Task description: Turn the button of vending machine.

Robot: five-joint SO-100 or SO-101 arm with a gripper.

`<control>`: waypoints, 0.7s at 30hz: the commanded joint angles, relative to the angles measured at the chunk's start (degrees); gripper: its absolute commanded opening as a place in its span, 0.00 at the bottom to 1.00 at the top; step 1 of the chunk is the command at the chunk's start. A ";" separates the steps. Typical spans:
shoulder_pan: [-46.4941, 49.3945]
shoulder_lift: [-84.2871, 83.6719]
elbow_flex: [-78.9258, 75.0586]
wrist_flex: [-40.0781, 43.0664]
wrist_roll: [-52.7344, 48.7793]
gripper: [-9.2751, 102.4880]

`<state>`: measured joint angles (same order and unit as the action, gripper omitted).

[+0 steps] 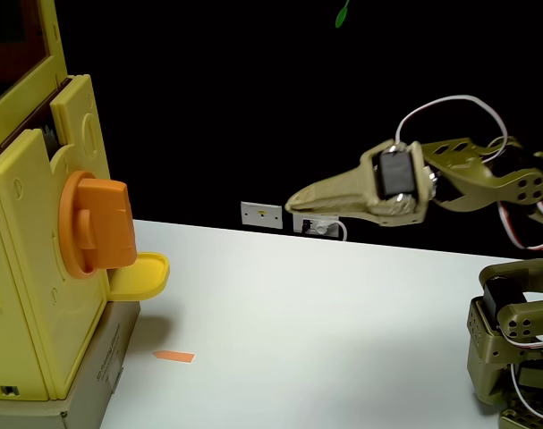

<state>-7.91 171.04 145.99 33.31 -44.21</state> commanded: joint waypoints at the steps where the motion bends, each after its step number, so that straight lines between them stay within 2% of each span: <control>1: -0.62 -0.88 4.66 -6.77 -10.63 0.09; 8: -1.67 3.25 25.58 -36.56 -27.95 0.11; 9: -2.02 2.99 29.09 -44.03 -29.27 0.11; 11: -2.55 1.14 37.97 -66.01 -30.41 0.11; 12: -2.72 -0.09 40.08 -71.63 -31.29 0.10; 17: -2.55 -7.65 40.69 -77.96 -32.78 0.11; 21: -1.67 -13.89 38.06 -80.07 -33.31 0.17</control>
<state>-10.11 160.40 184.75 -44.65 -77.70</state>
